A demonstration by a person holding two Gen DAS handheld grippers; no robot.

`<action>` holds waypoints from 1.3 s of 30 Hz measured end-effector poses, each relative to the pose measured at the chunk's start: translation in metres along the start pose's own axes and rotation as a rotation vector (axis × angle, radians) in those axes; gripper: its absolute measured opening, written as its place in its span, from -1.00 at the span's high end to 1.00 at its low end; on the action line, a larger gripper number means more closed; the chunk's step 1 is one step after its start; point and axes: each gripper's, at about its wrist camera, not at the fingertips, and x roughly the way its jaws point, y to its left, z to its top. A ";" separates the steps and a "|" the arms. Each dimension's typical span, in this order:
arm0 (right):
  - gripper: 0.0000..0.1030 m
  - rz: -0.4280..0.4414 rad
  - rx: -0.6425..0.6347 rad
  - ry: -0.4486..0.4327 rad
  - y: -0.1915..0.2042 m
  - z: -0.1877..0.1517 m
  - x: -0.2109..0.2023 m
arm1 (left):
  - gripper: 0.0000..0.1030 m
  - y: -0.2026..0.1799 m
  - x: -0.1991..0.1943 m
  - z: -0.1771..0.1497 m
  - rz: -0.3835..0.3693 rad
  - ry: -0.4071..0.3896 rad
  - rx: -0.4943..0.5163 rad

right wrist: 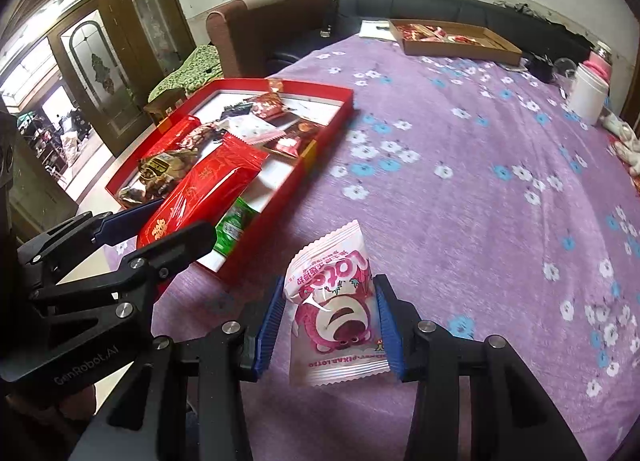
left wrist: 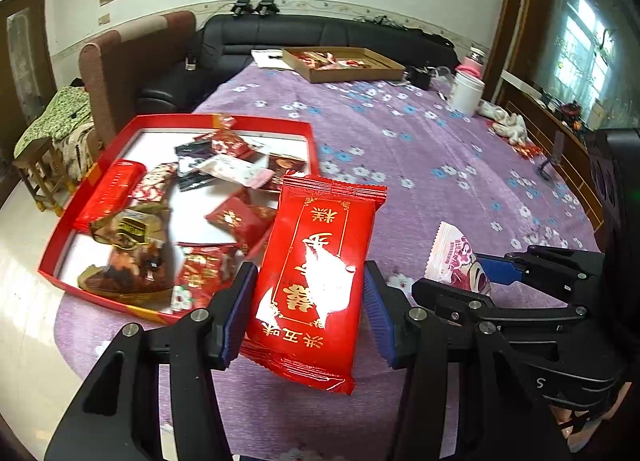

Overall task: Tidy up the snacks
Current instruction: 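Carry red pack with left gripper while right carries pink bag toward tray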

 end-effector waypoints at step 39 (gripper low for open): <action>0.12 0.233 -0.176 -0.139 0.101 0.080 0.011 | 0.02 0.106 -0.037 0.031 0.233 -0.124 -0.176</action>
